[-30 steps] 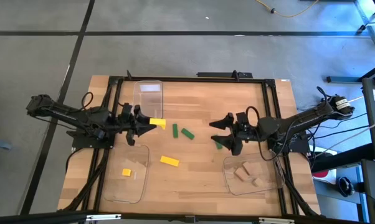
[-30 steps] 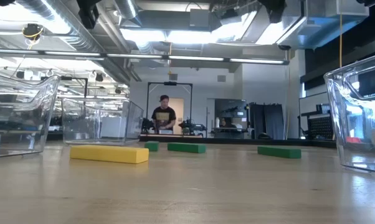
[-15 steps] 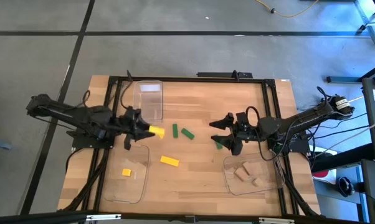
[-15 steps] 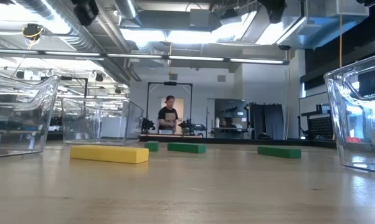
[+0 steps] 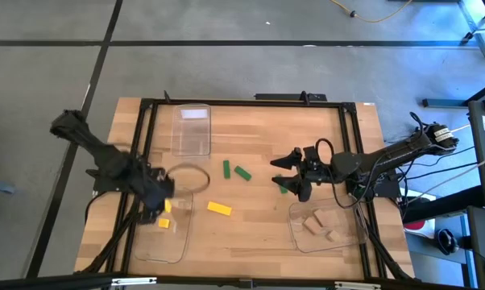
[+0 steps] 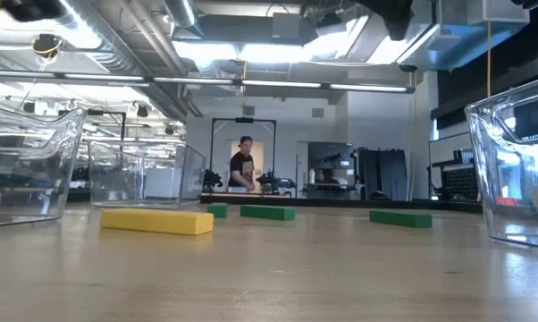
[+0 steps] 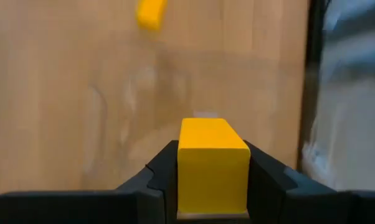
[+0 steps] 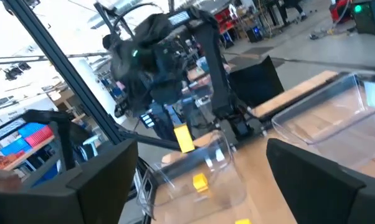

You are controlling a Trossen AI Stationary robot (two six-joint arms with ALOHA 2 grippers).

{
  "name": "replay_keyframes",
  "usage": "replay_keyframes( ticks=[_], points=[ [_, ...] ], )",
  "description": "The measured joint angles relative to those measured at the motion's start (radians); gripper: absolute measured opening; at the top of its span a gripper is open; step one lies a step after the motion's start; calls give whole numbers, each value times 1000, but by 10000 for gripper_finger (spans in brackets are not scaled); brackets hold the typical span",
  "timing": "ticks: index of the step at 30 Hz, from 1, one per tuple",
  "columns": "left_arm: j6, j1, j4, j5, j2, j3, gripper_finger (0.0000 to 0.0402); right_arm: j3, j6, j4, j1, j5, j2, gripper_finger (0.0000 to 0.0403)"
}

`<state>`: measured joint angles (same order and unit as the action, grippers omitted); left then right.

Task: Sort & place blocks by color
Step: Put the right yellow block into the bottom left transparent bin

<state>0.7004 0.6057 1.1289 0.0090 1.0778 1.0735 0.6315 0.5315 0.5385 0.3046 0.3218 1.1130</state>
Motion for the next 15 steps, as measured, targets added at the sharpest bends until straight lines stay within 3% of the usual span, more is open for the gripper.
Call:
replay_keyframes(
  ticks=[7, 11, 15],
  points=[
    [-16, 62, -133, -25, 164, -114, 119, 0, 25, -28, 0, 0, 0, 357],
    [-56, 24, -259, -46, 203, -171, 119, 0, 25, -28, 0, 0, 0, 357],
    [-110, -13, -287, -75, 228, -210, 119, 0, 40, -35, 0, 0, 0, 357]
  ],
)
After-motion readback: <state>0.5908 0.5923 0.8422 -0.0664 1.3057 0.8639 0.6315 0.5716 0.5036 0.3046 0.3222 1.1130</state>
